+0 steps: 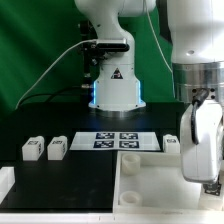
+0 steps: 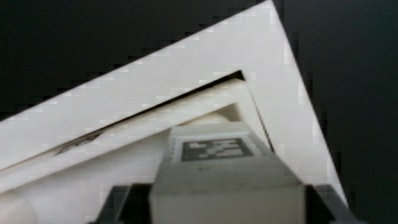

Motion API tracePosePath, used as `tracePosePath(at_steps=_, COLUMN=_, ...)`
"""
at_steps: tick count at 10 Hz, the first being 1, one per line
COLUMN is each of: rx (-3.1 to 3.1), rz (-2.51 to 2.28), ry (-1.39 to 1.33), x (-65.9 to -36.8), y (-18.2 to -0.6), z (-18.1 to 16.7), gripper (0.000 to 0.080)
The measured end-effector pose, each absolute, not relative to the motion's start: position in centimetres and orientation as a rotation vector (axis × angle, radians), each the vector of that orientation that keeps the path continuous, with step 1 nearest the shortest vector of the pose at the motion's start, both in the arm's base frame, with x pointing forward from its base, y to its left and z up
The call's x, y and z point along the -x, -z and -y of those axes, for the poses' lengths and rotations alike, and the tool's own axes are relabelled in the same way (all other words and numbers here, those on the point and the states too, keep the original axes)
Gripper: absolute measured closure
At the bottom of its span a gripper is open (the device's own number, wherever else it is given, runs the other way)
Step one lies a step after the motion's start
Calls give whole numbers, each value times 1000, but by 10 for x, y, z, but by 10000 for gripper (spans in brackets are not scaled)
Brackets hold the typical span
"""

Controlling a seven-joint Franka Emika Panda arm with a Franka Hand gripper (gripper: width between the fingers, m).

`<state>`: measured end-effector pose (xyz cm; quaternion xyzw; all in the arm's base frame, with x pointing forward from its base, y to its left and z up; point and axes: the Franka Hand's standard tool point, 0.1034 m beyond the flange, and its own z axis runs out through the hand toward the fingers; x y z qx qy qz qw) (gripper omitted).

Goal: Assemble one leg

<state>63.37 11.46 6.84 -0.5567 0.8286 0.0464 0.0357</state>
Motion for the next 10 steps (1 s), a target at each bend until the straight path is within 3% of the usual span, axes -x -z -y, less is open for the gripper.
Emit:
tracePosePath(at_steps=1, rx=1714, rz=-2547, ry=-145, x=-632, y=-67, z=-115, gripper=504)
tracePosePath(at_steps=2, rx=1714, rz=-2546, ry=-145, x=-632, y=-67, z=-115, gripper=322)
tracePosePath(at_steps=3, rx=1715, rz=-2546, ry=-145, x=-632, y=-67, z=-115, gripper=322)
tracePosePath(at_steps=4, rx=1715, rz=-2546, ry=-145, x=-632, y=-67, z=-115, gripper=189)
tracePosePath(at_steps=6, rx=1728, rz=-2525, ry=-144, x=-630, y=-75, z=-121, gripper=162)
tracePosePath(at_steps=9, rx=1718, rz=-2474, ry=-143, x=-624, y=-113, z=-131, gripper=151)
tracePosePath(at_steps=10, rx=1720, rz=-2480, ry=-144, x=-622, y=-109, z=-129, gripper=151)
